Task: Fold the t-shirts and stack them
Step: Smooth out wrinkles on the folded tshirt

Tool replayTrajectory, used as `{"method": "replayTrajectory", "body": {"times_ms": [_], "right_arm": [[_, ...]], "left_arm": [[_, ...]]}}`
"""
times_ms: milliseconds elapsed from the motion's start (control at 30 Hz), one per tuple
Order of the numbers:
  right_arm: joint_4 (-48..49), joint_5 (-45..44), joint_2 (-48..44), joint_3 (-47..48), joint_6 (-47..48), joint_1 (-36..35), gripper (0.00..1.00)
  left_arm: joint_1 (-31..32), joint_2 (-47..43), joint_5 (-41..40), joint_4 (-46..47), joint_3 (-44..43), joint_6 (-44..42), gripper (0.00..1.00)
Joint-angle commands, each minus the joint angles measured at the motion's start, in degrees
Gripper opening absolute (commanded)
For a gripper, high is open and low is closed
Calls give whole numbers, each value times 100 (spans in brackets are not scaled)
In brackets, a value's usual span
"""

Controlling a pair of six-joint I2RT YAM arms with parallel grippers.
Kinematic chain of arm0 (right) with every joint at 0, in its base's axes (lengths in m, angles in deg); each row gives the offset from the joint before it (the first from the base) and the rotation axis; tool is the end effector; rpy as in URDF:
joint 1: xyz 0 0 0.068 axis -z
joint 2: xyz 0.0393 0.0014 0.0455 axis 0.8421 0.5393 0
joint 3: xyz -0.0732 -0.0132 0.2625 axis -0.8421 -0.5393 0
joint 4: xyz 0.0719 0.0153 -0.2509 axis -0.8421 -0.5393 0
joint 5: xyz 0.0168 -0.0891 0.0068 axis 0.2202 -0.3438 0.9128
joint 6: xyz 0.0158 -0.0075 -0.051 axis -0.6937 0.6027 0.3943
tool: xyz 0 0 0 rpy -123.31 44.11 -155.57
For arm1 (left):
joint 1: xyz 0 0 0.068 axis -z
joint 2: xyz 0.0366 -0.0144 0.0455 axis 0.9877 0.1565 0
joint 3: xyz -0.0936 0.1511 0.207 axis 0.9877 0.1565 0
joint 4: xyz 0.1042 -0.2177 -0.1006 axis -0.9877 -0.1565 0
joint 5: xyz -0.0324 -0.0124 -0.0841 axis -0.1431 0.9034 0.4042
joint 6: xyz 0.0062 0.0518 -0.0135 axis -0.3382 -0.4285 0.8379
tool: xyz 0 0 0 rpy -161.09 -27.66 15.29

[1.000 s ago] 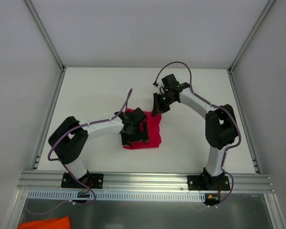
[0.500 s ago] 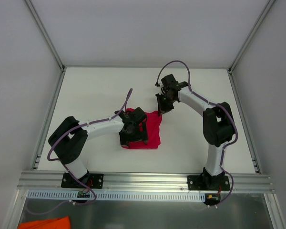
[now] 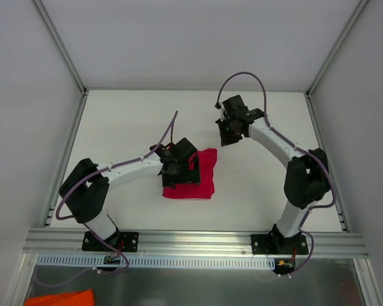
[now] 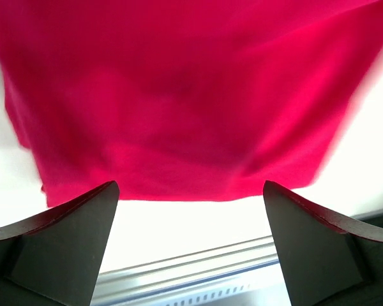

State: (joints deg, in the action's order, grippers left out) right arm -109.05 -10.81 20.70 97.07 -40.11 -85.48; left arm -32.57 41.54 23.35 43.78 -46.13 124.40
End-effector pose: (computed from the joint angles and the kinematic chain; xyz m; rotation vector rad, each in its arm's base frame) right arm 0.3482 0.1891 0.2436 -0.8092 2.4444 0.2319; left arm 0.2116 -0.2384 0.1957 -0.0513 2.8226 -0.4613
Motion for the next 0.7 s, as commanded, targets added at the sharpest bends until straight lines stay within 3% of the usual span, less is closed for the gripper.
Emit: {"method": "replayTrajectory", "body": {"times_ms": [0,100,267,333,400,433,533,667], "right_arm": [[-415,-385,-1179,598,301,-36,1],[-724,-386,-1794,643,267,-44,1],[-1225,-359,-2804,459,117,-71,1],[-1357,-551,-3121,379,135,-71,1],[-1551,-675,-3525,423,143,-71,1],[-1621,-841,-3623,475,152,-71,1],[-1937,-974,-3878,721,170,-71,1],[-2254,-1150,-4125,792,178,-62,1]], "left_arm": [[18,-282,-347,573,-690,-647,99],[-52,210,-419,301,-2041,-1008,99],[-254,983,-42,396,-2932,-1238,97],[-324,1307,221,379,-3047,-1212,77],[-351,1441,276,379,-3048,-1211,39],[-342,1485,267,353,-3030,-1177,14],[-351,1477,276,361,-2864,-1133,4],[-360,1485,276,405,-2662,-1124,0]]}}
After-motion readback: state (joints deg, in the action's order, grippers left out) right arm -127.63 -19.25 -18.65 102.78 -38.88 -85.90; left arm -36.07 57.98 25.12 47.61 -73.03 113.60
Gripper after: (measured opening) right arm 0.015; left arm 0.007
